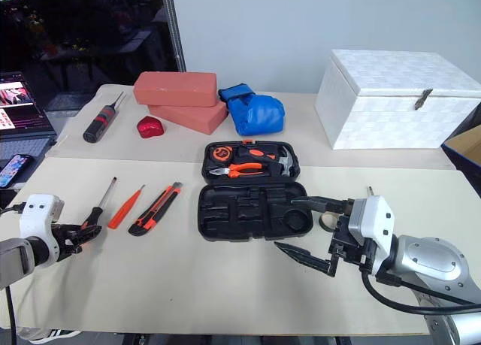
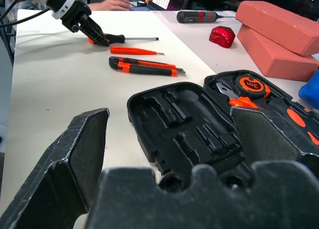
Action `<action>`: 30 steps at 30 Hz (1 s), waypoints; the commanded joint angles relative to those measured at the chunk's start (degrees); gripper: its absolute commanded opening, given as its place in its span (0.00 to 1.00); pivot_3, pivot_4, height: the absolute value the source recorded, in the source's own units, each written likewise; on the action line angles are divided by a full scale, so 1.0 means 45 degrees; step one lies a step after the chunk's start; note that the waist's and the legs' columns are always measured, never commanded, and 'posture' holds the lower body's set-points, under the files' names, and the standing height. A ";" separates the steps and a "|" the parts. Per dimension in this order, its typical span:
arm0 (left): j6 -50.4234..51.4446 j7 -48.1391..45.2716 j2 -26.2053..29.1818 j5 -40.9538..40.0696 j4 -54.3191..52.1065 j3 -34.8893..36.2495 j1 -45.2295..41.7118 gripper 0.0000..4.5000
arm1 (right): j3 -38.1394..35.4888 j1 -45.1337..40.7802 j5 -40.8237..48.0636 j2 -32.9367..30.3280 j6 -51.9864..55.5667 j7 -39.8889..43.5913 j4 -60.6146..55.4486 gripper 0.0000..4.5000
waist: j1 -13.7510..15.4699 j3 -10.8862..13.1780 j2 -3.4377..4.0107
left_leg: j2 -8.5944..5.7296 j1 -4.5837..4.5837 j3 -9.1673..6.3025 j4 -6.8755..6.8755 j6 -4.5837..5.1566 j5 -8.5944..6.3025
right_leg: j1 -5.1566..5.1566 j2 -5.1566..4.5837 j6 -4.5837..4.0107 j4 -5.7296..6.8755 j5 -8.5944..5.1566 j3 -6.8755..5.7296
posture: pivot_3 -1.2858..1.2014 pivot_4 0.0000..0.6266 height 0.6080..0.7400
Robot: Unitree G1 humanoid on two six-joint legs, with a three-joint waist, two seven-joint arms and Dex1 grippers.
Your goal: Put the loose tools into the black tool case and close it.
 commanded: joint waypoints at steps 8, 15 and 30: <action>-0.4008 -0.6588 0.1913 -0.0460 -0.1304 -0.1121 -0.1228 0.20 | -0.0894 0.1344 0.0271 0.0251 -0.0019 -0.0758 -0.0937 1.00 | 0.0235 -0.0005 -0.0042 | 0.0006 -0.0058 0.0021 0.0005 -0.0006 -0.0001 | -0.0071 0.0002 -0.0013 0.0034 0.0006 0.0000 | 0.52 0.24 1.00; -0.5566 -0.9448 0.0552 0.2966 0.0828 -0.8950 -0.8235 0.20 | -0.3402 0.4453 -0.0018 0.0709 -0.0389 -0.0694 -0.1522 1.00 | 0.0568 -0.0025 0.0000 | -0.0020 -0.0078 0.0086 0.0032 0.0010 0.0010 | -0.0007 -0.0024 0.0038 0.0007 -0.0019 0.0024 | 0.52 0.24 1.00; -1.0571 -1.0248 -0.4067 0.9075 1.0524 -1.3705 -1.3644 0.20 | -0.3969 0.4211 0.0150 0.0773 0.0020 -0.1726 -0.2088 1.00 | 0.0129 -0.0016 -0.0011 | -0.0012 -0.0066 0.0026 0.0071 0.0107 0.0066 | 0.0046 0.0026 0.0061 0.0020 -0.0006 0.0037 | 0.52 0.24 1.00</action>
